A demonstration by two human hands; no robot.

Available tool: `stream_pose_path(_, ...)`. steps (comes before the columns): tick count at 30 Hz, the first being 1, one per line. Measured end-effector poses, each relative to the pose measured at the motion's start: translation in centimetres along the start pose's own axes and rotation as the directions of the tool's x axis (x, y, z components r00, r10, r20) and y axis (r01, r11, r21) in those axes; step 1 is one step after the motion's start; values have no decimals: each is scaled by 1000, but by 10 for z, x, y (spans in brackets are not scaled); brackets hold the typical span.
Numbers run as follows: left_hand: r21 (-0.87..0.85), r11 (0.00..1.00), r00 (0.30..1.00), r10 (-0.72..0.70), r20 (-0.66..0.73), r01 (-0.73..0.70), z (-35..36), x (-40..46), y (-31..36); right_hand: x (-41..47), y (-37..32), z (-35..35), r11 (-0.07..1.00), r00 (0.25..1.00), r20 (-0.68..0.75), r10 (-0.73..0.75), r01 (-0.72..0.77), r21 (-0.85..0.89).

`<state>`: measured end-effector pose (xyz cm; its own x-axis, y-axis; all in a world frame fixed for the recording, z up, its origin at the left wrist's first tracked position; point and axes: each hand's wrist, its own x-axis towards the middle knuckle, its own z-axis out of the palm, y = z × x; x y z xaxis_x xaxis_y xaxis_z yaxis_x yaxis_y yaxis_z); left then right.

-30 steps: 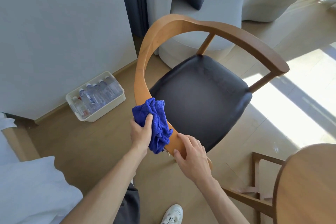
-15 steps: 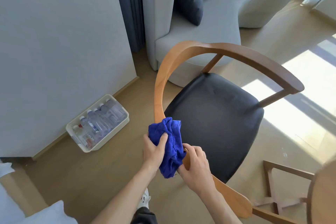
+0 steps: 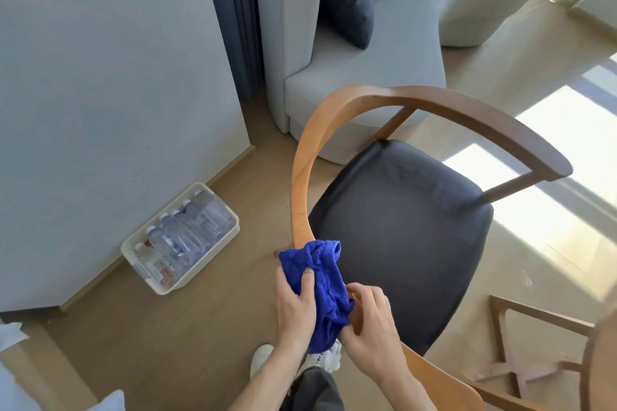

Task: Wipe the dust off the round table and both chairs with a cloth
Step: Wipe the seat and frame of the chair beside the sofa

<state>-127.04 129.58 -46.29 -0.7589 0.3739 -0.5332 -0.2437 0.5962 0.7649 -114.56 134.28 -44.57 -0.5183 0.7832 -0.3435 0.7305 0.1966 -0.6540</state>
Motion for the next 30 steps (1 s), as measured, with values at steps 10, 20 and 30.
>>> stream_pose_path(10, 12, 999, 999, 36, -1, -36, -1, 31, 27, 2, 0, -6, 998, 999, -13, -50, 50, 23)
stream_pose_path(20, 136, 974, 982, 171, 81, -181, -1, 99, 73, 23, 2, -11, 991, 997, -4, -82, 82, 104)
stream_pose_path(30, 133, 934, 934, 304, 186, -331, 10, 169, 131, 41, -9, -10, 983, 965, -191, -181, 180, -26)
